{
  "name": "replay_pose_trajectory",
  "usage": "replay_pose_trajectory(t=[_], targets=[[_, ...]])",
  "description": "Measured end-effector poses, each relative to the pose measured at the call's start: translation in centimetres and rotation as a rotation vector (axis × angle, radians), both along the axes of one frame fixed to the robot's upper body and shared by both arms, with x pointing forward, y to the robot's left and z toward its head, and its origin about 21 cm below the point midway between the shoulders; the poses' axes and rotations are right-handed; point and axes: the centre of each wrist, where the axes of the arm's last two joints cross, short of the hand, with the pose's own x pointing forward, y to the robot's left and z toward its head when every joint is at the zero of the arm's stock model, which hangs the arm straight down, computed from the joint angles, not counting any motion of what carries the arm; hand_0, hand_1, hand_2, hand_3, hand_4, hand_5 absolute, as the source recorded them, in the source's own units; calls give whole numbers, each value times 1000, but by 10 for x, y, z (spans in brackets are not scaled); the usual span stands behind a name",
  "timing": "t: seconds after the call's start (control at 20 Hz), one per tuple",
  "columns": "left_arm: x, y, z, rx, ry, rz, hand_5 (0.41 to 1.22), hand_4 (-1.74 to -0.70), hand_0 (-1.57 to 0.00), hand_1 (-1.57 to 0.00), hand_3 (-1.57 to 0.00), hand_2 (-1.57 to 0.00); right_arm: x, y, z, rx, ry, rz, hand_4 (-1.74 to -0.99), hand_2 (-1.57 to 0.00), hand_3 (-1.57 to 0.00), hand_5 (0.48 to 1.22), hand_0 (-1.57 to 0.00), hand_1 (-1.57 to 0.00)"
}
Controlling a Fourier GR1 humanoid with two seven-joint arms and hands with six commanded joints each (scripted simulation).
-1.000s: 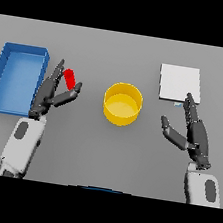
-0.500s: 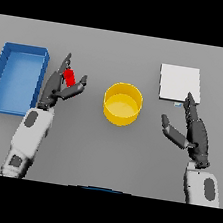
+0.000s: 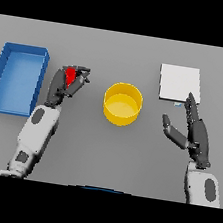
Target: Pick up the red beaker and tilt it to pour out 1 green nut into yellow bowl. Pick up the yellow bowl and place it on the metallic measuring scale.
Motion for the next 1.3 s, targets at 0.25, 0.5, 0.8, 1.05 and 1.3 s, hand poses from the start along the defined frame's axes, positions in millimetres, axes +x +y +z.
replay_pose_trajectory(t=[0.25, 0.5, 0.8, 1.05, 1.3], targets=[[1, -5, 3, 27, -5, -34, 1191, -1519, -1503, -1501, -1442, -1501, 1, 3, -1, 0, -2, 8, -1289, 1, 1, 650, 1, 1], [5, -7, 24, 38, -57, -29, 1211, -1500, -1549, -1548, -1529, -1548, 2, 4, -2, 6, -5, 7, -1294, 1, 1, 662, 1, 1], [7, -6, 67, 210, -117, -89, 1174, -1616, -1565, -1565, -1560, -1565, 2, 5, 2, -7, -36, 23, -1277, 1, 1, 664, 1, 1], [12, -12, 83, 323, -106, -117, 1140, -1616, -1565, -1565, -1560, -1565, -1, 8, -1, -7, -22, 24, -1277, 1, 1, 679, 1, 1], [25, -24, 103, 574, -124, -186, 1127, -1700, -1569, -1569, -1567, -1569, -3, 8, 0, 5, -19, 27, -1272, 1, 1, 689, 1, 1]])
